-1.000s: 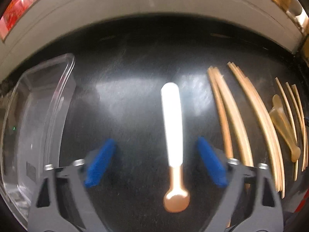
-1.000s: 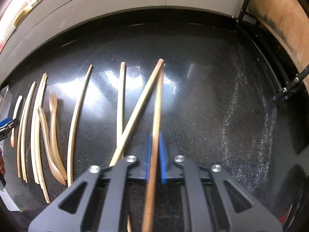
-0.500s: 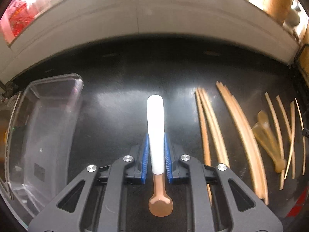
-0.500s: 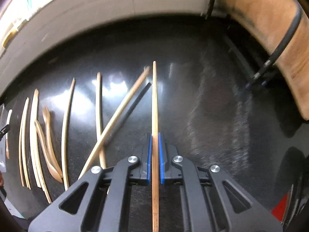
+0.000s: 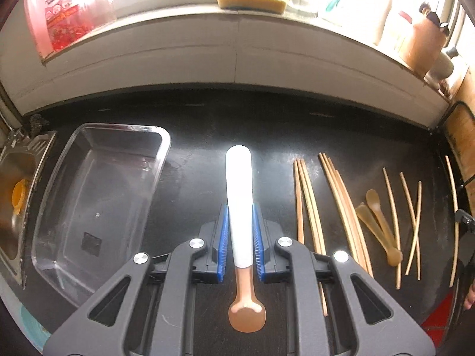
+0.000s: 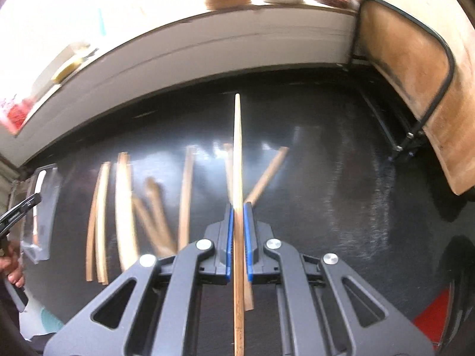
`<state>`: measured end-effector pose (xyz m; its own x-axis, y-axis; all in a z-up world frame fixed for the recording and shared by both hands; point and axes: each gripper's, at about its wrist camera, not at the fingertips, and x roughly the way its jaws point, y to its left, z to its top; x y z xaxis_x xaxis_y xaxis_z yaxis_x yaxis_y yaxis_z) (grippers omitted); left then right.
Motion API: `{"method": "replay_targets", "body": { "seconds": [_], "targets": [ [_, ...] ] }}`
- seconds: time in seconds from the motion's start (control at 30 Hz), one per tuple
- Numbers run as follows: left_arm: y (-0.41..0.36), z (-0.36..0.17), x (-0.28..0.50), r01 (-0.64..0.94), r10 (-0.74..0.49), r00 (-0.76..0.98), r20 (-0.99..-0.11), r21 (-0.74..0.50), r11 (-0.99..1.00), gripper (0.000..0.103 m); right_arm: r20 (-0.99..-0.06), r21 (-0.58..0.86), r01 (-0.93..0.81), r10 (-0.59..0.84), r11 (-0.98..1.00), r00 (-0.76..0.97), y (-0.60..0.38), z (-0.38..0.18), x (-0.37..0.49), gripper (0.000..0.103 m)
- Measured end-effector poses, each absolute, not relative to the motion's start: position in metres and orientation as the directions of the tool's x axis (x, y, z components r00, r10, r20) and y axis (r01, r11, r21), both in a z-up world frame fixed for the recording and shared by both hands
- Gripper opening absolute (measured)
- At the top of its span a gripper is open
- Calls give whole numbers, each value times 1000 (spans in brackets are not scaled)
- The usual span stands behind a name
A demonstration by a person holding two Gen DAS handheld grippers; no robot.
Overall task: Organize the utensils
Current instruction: 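Carry the spoon and chopstick into the clear tray and open both grippers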
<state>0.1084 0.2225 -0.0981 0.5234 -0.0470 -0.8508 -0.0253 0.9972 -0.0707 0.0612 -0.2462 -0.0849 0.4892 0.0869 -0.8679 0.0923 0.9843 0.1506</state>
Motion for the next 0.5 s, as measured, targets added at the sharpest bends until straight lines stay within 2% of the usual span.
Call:
{"method": "replay_targets", "body": {
  "seconds": [0.23, 0.5],
  "targets": [
    [266, -54, 93, -30, -54, 543, -838, -84, 996, 15, -838, 257, -38, 242, 966, 490, -156, -51, 76, 7],
    [381, -35, 85, -112, -12, 558, -830, -89, 990, 15, -796, 332, -261, 417, 907, 439, 18, -24, 109, 7]
  ]
}}
